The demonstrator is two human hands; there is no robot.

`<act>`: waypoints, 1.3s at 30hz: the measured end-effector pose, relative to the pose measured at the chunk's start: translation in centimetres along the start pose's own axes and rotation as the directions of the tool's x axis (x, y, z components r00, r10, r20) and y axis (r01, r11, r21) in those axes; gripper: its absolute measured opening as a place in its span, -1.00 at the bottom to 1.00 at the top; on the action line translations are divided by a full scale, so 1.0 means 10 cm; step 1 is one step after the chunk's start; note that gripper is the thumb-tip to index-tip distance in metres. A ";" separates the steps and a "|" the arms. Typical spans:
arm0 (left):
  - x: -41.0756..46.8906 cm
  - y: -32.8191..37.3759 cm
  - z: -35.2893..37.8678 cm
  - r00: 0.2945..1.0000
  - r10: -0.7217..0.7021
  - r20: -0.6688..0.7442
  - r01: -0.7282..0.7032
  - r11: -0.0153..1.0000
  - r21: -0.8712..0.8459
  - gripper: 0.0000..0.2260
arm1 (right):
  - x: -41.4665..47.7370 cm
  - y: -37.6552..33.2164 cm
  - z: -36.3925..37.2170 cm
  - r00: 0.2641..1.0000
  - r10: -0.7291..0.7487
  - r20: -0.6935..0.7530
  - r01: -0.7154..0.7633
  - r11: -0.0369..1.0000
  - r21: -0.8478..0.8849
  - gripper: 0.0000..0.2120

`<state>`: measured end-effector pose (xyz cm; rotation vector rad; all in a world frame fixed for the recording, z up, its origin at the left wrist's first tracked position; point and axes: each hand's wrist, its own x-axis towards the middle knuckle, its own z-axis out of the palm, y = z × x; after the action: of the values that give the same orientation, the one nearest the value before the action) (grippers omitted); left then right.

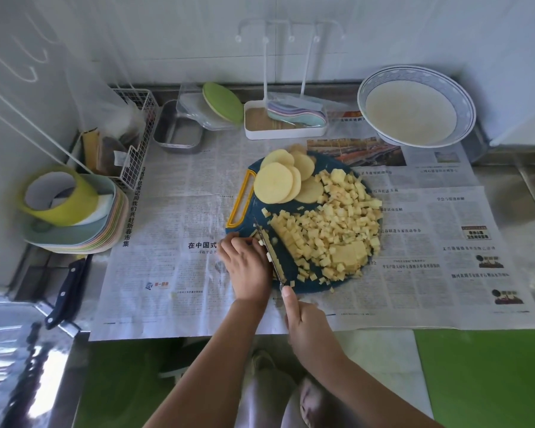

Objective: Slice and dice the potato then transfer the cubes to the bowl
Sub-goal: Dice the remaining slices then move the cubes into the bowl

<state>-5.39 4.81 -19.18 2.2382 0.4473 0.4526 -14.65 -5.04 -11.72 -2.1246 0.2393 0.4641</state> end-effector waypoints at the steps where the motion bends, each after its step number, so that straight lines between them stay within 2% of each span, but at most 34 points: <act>1: 0.00 -0.01 0.00 1.000 0.001 -0.001 -0.001 1.000 0.007 -0.79 | 0.00 0.00 0.01 1.000 0.005 -0.003 -0.005 1.000 -0.001 -0.46; 5: 0.00 -0.04 0.03 0.999 0.036 0.001 -0.036 0.998 0.048 -0.79 | 0.01 -0.05 0.00 0.999 0.044 0.024 -0.043 0.999 -0.021 -0.46; 9: 0.01 -0.03 0.05 0.999 0.027 -0.046 -0.025 0.999 0.038 -0.80 | 0.10 -0.08 -0.11 0.987 0.150 0.059 -0.149 0.989 -0.023 -0.46; 13: 0.00 -0.02 0.07 0.997 0.025 -0.068 -0.024 0.999 0.027 -0.85 | 0.18 -0.09 -0.10 0.978 0.187 0.094 -0.180 0.980 -0.080 -0.45; 17: 0.00 -0.01 0.09 0.998 -0.009 -0.062 0.012 0.999 0.039 -0.80 | 0.30 -0.06 -0.05 0.969 0.215 0.122 -0.201 0.972 -0.122 -0.49; 22: 0.02 -0.01 0.09 1.000 0.015 -0.026 -0.011 0.989 0.145 -0.66 | 0.35 -0.04 0.03 0.982 0.184 0.045 -0.171 0.962 -0.211 -0.49; 29: 0.01 0.03 0.11 0.997 0.053 -0.049 -0.042 0.981 0.189 -0.74 | 0.33 0.04 -0.25 0.996 0.077 -0.045 -0.081 0.989 -0.120 -0.40; 32: 0.00 0.06 0.11 0.996 0.071 -0.055 -0.057 0.973 0.225 -0.74 | 0.34 0.07 -0.35 0.997 0.063 -0.036 -0.068 0.987 -0.147 -0.40; 35: -0.01 0.06 0.11 0.997 0.061 -0.040 -0.052 0.981 0.188 -0.69 | 0.34 0.09 -0.26 0.999 0.040 -0.032 -0.045 0.979 -0.197 -0.38; 39: -0.05 0.12 0.10 0.999 0.052 0.008 -0.053 0.983 0.176 -0.61 | 0.36 0.06 -0.19 0.988 0.152 0.029 -0.151 0.988 -0.028 -0.36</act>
<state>-5.12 3.20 -18.97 2.4257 0.4426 0.4520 -11.09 -6.92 -12.67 -2.1318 0.3811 0.5910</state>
